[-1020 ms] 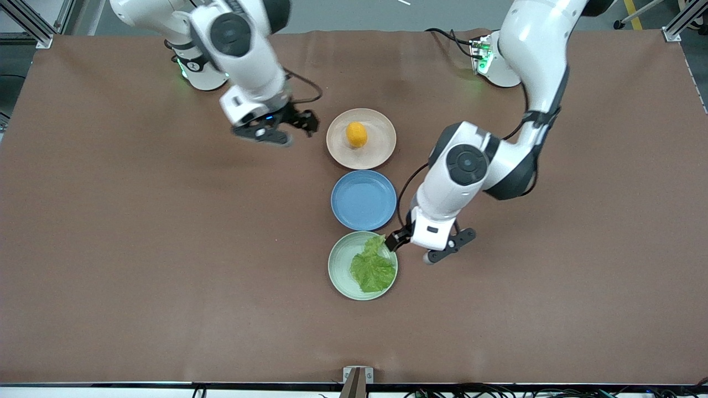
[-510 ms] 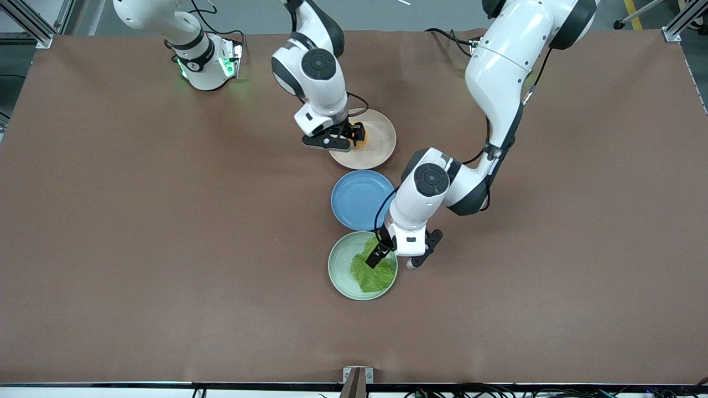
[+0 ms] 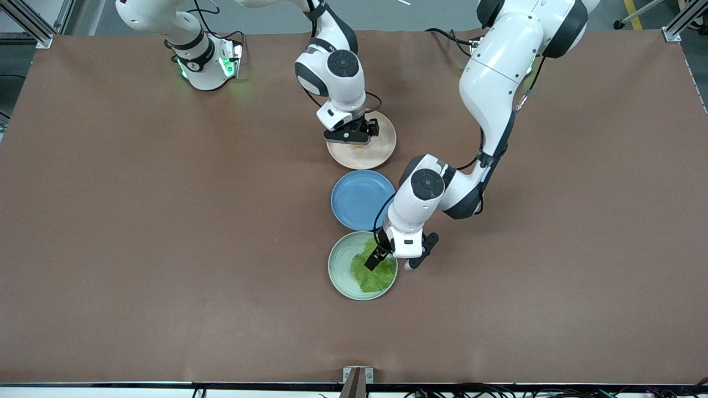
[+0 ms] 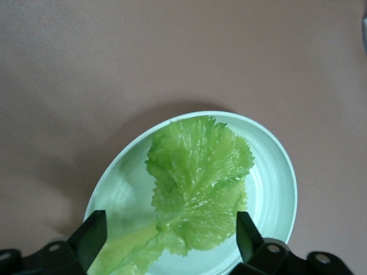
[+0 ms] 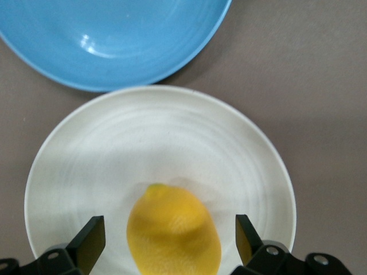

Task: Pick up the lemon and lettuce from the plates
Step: 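Close the right gripper on the lemon while the left gripper grasps the lettuce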

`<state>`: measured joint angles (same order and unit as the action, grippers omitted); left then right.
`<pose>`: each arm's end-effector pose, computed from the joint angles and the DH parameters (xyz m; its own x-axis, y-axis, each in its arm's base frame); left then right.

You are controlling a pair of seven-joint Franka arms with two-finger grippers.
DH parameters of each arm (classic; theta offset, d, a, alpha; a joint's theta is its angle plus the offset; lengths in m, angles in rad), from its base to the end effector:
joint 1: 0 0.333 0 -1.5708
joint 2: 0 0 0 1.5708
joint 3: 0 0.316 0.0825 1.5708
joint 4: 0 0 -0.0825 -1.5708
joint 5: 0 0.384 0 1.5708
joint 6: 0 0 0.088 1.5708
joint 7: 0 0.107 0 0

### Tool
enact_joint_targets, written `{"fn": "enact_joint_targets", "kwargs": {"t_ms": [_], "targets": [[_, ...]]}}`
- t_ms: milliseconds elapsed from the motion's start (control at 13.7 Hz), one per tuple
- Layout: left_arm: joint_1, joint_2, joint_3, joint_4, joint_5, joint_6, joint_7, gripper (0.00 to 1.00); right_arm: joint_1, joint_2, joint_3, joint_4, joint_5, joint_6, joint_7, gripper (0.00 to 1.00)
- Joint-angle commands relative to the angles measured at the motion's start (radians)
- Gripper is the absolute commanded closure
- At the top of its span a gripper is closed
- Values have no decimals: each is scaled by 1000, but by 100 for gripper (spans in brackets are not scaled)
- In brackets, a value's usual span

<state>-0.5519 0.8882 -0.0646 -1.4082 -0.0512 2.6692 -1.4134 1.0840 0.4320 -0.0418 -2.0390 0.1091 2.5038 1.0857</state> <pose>0.6280 -0.4286 0.2085 0.6479 0.7611 -0.0305 0.7144 -0.5933 0.3709 0.3038 0.5197 0.2320 0.9917 -0.1248 -0.0297 -0.1262 -0.9907 -0.0515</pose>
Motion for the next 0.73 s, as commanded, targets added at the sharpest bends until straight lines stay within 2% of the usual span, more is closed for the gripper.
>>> {"fn": "enact_joint_targets", "kwargs": {"t_ms": [0,219,364,656], "targets": [[-8,35,9,32,21,47,-9,9,34,-6,-15,-18,-20,10,26,0],[-10,44,9,31,21,63,-12,23,56,-4,-20,-35,-22,26,26,0],[-10,46,9,28,21,63,-9,36,57,4,-20,-35,-23,27,28,1],[-8,40,8,28,21,63,-13,80,60,19,-20,-33,-23,41,29,7]]}}
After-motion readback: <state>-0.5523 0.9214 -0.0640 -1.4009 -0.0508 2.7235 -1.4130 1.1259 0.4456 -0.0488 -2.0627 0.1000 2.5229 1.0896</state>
